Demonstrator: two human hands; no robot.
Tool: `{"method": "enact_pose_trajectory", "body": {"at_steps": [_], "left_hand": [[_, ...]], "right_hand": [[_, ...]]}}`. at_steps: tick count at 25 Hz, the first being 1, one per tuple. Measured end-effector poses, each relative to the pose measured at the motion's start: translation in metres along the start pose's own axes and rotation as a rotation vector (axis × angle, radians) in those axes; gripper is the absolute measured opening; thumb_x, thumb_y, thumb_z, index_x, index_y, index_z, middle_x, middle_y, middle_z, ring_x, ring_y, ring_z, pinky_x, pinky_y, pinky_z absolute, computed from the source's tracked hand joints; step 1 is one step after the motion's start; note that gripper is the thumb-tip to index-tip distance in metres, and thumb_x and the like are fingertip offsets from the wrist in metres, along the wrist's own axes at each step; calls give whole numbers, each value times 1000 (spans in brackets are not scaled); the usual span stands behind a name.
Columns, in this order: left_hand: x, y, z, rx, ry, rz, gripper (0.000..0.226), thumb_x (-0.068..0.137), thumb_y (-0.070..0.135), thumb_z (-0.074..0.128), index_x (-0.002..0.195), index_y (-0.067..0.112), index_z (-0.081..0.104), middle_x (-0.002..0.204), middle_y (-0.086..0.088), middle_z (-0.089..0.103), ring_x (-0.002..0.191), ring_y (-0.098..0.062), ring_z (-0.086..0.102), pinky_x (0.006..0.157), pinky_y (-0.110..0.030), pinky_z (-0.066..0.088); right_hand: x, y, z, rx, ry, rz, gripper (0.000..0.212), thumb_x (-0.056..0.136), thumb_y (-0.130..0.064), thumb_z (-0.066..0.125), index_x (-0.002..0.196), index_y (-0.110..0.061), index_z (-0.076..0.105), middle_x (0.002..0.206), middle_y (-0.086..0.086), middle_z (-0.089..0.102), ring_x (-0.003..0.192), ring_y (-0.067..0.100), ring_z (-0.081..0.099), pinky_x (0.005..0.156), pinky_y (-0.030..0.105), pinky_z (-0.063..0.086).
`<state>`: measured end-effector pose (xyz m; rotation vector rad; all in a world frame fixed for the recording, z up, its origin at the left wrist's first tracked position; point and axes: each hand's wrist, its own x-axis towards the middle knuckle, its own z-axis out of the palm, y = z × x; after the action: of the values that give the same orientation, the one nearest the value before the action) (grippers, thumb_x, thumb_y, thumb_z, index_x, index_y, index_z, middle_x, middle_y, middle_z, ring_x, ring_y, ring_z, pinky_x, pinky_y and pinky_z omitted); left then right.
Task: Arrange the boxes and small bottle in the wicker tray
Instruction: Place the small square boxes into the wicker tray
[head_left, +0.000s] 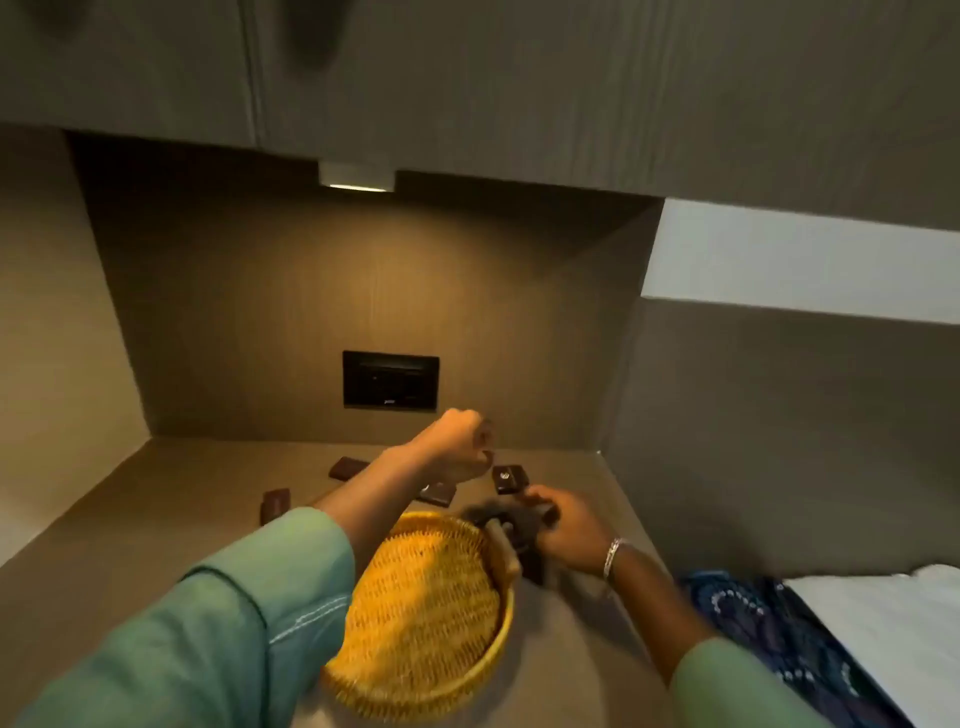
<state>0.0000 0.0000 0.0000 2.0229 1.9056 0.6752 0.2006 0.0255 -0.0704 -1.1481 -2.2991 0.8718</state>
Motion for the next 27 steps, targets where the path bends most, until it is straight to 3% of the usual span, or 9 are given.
{"method": "enact_pose_trajectory", "body": {"at_steps": [2,4,6,10,12,17,21,24,27], "left_hand": [[37,-3,16,107,-101,-42,38,83,16,63,121,9,59,121,-13,63,111,-29,59,91,-40,52],[68,-8,38,151,-189,-85,51,82,17,65,131,9,51,133,-14,56,120,-29,53,99,-39,47],[89,-12,57,187,-260,-109,63,78,23,72,135,11,47,137,-12,52,123,-29,51,101,-37,45],[110,-22,85,302,-375,-31,47,71,24,76,116,13,63,117,-10,67,108,-27,62,88,-33,50],[111,-28,88,274,-374,0,43,71,18,75,112,14,65,115,-8,69,104,-23,63,88,-33,53],[94,-30,56,142,-266,84,52,69,15,77,119,16,61,114,-6,67,100,-18,62,82,-29,54],[48,-38,11,99,-203,187,59,67,19,79,122,18,57,112,-2,63,100,-16,59,77,-26,52],[-3,-48,-7,2,-263,177,73,68,22,79,134,19,47,126,2,56,114,-14,54,90,-26,49],[-49,-62,-4,18,-363,176,75,69,27,79,136,24,45,132,4,54,119,-13,50,98,-32,45]], "right_hand": [[15,19,7,-83,-138,-62,44,68,-8,69,111,-12,60,111,11,64,101,25,61,89,41,51],[24,28,15,-238,-233,-114,57,62,-16,70,118,-19,58,117,10,59,105,26,57,93,35,49],[38,33,14,-313,-265,-151,63,63,-19,70,124,-25,54,122,10,55,109,28,54,94,34,47],[44,25,10,-378,-324,-187,43,69,-22,66,111,-19,60,114,11,56,100,33,56,86,42,51],[41,26,7,-327,-290,-178,40,70,-21,65,110,-16,62,112,10,58,98,29,56,85,39,50],[17,33,-11,-106,-127,-14,66,70,-25,74,132,-25,50,122,1,56,98,10,56,79,11,43],[-12,13,-27,-27,-5,-1,60,69,-31,77,124,-28,52,114,-5,57,98,6,54,80,19,46],[-37,-15,-28,-120,151,-16,52,67,-39,76,114,-29,56,106,-8,60,94,5,53,79,25,46],[-66,-46,-9,-223,173,-30,50,63,-61,67,104,-36,55,99,-18,58,91,-2,48,70,20,39]]}}
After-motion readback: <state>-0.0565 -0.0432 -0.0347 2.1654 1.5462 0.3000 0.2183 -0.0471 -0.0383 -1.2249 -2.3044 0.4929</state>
